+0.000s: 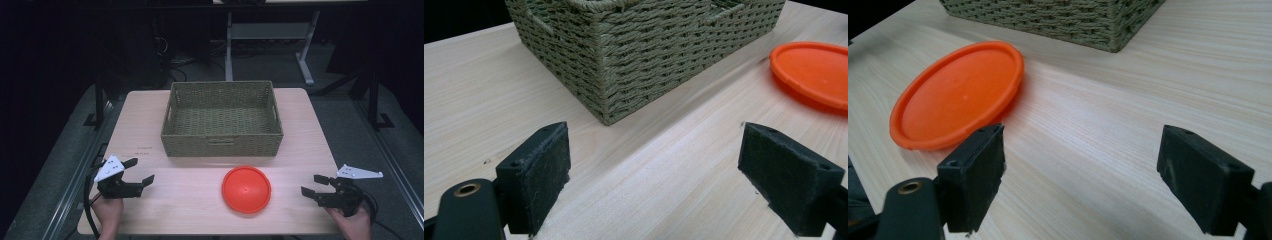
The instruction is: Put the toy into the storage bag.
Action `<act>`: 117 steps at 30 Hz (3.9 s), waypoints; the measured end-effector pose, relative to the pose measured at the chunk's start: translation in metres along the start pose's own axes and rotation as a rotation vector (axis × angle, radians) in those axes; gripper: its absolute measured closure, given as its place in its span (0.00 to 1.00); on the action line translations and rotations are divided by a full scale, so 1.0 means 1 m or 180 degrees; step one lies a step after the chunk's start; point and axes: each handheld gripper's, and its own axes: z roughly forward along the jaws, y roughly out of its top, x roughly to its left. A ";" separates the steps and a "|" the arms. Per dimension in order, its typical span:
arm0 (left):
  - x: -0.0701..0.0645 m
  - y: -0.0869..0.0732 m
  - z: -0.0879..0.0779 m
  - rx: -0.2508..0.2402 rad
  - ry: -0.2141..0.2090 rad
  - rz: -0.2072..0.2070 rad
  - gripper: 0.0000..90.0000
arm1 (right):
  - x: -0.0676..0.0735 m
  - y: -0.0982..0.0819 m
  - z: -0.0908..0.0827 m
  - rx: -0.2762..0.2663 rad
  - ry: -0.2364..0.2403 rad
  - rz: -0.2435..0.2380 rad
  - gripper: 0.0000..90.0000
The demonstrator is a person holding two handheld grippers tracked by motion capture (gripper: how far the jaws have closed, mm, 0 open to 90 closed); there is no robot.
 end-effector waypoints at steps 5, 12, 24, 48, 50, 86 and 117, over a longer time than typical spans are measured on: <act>-0.001 0.000 -0.001 0.0005 -0.0012 0.0015 0.14 | 0.005 0.004 0.003 0.0051 0.0051 -0.0082 0.21; -0.001 0.000 -0.001 0.0000 -0.0015 0.0013 0.14 | 0.014 0.016 0.006 0.0074 0.0195 -0.0137 0.21; -0.001 0.000 -0.001 -0.0009 -0.0021 0.0017 0.14 | 0.026 0.038 0.019 0.0263 0.0302 -0.0250 0.20; 0.000 0.000 -0.003 -0.0023 -0.0024 0.0004 0.14 | 0.046 0.076 0.047 0.0570 0.0453 -0.0411 0.20; 0.000 0.000 -0.003 -0.0031 -0.0024 -0.0018 0.14 | 0.048 0.080 0.049 0.0580 0.0480 -0.0401 0.20; 0.001 0.001 -0.004 -0.0052 -0.0025 -0.0006 0.14 | 0.051 0.099 0.094 0.1076 0.0589 -0.0371 0.24; 0.001 0.000 -0.003 -0.0054 -0.0025 -0.0041 0.14 | 0.039 0.083 0.122 0.1460 0.0668 -0.0284 0.51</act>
